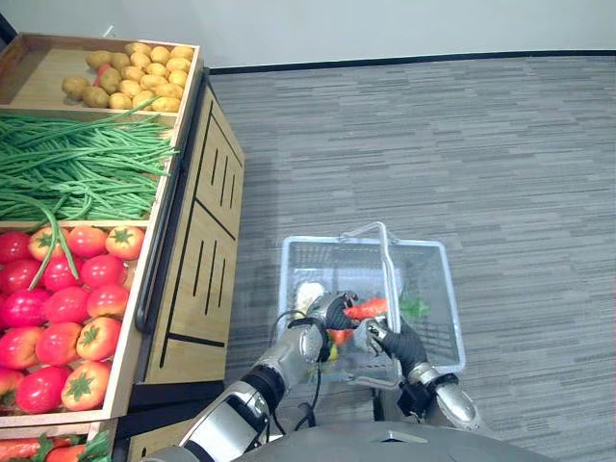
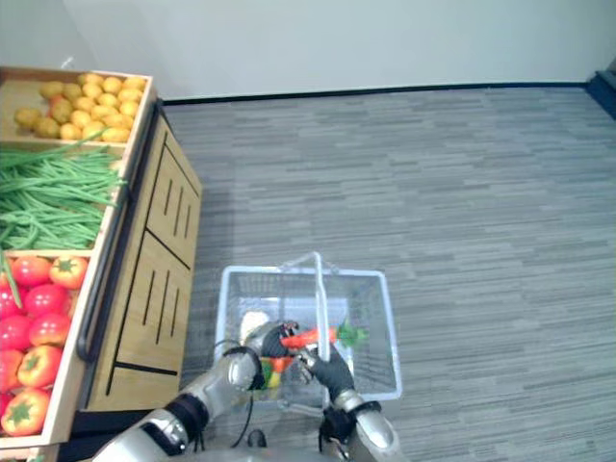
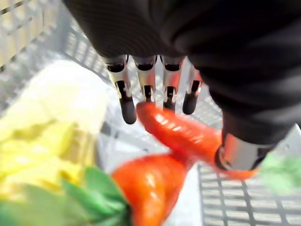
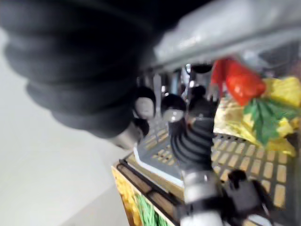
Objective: Pick vegetable in the basket
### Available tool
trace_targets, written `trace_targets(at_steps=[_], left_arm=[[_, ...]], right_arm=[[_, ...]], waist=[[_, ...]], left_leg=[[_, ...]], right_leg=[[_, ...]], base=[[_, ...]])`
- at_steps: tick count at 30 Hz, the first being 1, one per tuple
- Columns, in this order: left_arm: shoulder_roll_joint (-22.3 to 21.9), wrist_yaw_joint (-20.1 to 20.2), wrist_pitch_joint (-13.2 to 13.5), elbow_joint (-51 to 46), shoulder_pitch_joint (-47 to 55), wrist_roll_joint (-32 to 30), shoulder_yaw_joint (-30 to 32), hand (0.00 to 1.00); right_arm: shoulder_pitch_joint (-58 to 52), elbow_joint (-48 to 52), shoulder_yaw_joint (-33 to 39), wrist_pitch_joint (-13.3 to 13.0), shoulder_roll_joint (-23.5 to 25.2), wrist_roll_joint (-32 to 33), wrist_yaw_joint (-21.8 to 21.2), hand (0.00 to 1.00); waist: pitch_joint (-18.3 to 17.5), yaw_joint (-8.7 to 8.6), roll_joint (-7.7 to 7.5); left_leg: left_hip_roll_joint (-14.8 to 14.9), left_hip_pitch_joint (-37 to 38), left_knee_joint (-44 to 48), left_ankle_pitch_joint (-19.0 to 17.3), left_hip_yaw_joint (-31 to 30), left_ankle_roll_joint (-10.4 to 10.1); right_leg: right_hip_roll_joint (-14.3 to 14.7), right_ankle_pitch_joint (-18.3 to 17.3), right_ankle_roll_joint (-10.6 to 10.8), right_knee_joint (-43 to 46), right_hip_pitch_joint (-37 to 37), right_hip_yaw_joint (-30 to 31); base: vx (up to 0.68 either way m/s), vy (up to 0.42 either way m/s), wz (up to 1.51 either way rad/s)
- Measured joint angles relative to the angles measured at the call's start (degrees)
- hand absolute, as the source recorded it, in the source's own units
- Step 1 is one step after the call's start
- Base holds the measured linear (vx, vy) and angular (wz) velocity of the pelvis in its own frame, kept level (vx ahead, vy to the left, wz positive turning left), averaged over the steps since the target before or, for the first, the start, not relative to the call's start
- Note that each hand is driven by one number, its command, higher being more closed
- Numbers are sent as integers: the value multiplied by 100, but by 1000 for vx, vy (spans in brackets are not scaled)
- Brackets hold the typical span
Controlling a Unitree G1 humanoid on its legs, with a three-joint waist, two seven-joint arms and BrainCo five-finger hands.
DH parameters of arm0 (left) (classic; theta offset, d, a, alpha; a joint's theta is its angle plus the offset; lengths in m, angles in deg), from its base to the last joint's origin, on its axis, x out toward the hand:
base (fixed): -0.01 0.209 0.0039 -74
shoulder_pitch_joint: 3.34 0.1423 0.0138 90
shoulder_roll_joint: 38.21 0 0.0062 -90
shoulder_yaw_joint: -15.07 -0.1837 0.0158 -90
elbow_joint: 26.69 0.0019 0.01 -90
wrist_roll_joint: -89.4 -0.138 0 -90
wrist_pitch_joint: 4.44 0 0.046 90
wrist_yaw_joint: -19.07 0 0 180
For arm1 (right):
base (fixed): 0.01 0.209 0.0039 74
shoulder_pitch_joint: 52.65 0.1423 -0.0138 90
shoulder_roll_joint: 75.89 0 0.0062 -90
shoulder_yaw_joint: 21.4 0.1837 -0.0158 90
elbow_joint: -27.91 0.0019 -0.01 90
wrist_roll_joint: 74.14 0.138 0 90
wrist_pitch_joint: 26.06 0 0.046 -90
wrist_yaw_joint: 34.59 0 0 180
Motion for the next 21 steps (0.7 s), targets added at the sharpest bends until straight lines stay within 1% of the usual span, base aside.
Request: trace_targets(at_steps=[1,3,4,6,7,9,11,12,13,15,16,17,18,19,20,21], left_arm=[[8,4,26,-157,0,48,-1,0],[81,78,98,-622,1,208,-7,0],[100,94,108,-729,1,252,-6,0],[319,247,265,-1210,64,659,5,0],[388,287,305,-1319,97,763,25,0],[523,408,387,-1719,410,1297,360,0],[514,414,458,-1797,680,1528,747,0],[492,397,463,-1756,854,1647,1012,0],[455,378,467,-1672,927,1707,1151,0],[280,156,431,-820,1000,1727,1672,0],[248,111,403,-515,999,1703,1808,0],[204,-17,308,119,1000,1634,2060,0],[191,-167,150,805,1019,1408,2291,0],[191,-224,76,1121,1038,1317,2403,0],[187,-320,-70,1740,1101,1193,2664,0],[182,-346,-146,1982,1158,1192,2792,0]], right_arm=[[13,-94,139,-3,11,-98,55,100],[66,-469,643,-20,76,-465,214,100],[74,-559,762,-20,93,-532,251,100],[153,-1029,1267,-23,217,-799,387,100],[177,-1159,1382,-24,235,-874,425,100],[288,-1740,1824,-23,261,-1150,605,100],[382,-2114,2161,-22,264,-1197,752,100],[414,-2331,2342,-23,265,-1265,825,100],[423,-2450,2420,-24,264,-1300,855,100],[464,-2956,2743,-25,267,-1328,985,100],[487,-3093,2798,-24,269,-1373,1023,100],[559,-3309,2867,-23,268,-1408,1099,100],[604,-3499,2914,-22,273,-1433,1181,100],[637,-3586,2932,-23,273,-1471,1203,100],[685,-3741,2979,-23,277,-1577,1260,100],[708,-3809,3010,-23,278,-1621,1284,100]], waist=[[-11,0,18],[-60,-21,98],[-67,-24,111],[-79,-56,129],[-79,-58,129],[-86,-57,141],[-99,-49,162],[-112,-43,180],[-123,-36,190],[-149,-2,231],[-152,-4,234],[-156,-3,231],[-158,-3,227],[-159,-3,224],[-159,1,214],[-160,5,210]], left_leg=[[-1,10,-4,0,2,0],[-10,57,-69,-1,8,-1],[-17,58,-76,-1,6,-1],[-25,65,-79,-1,-12,-1],[-25,70,-79,-1,-15,-1],[-24,73,-80,-2,-26,0],[-25,73,-77,-2,-32,0],[-20,72,-74,-2,-50,0],[-17,72,-73,-2,-65,0],[3,90,-71,-4,-129,-2],[10,106,-71,-4,-153,-3],[30,141,-73,-7,-164,-8],[50,161,-69,-18,-163,-26],[59,169,-68,-21,-162,-30],[78,198,-71,-32,-157,-48],[87,243,-72,-40,-154,-62]], right_leg=[[1,0,0,0,5,-2],[-5,-5,6,-1,25,-22],[-13,-8,10,-1,26,-28],[-30,-9,12,-1,36,-72],[-30,-10,13,-2,45,-77],[-33,-26,27,-3,82,-92],[-41,-51,58,-3,90,-111],[-40,-67,58,-3,99,-133],[-39,-76,55,-4,105,-142],[-35,-115,45,-4,165,-213],[-31,-137,47,-4,189,-236],[-16,-165,59,-4,224,-253],[3,-174,47,-4,247,-257],[12,-177,43,-4,255,-256],[32,-182,36,-4,276,-252],[44,-185,31,-4,292,-249]], base=[[50,31,-2],[35,31,-2],[40,49,3],[31,52,4],[0,0,0],[-13,3,2],[-29,-9,5],[-31,-15,7],[-30,-20,9],[-28,-22,15],[-23,-22,14],[-18,-26,7],[-17,-26,3],[0,0,0],[0,0,0],[0,0,0]])
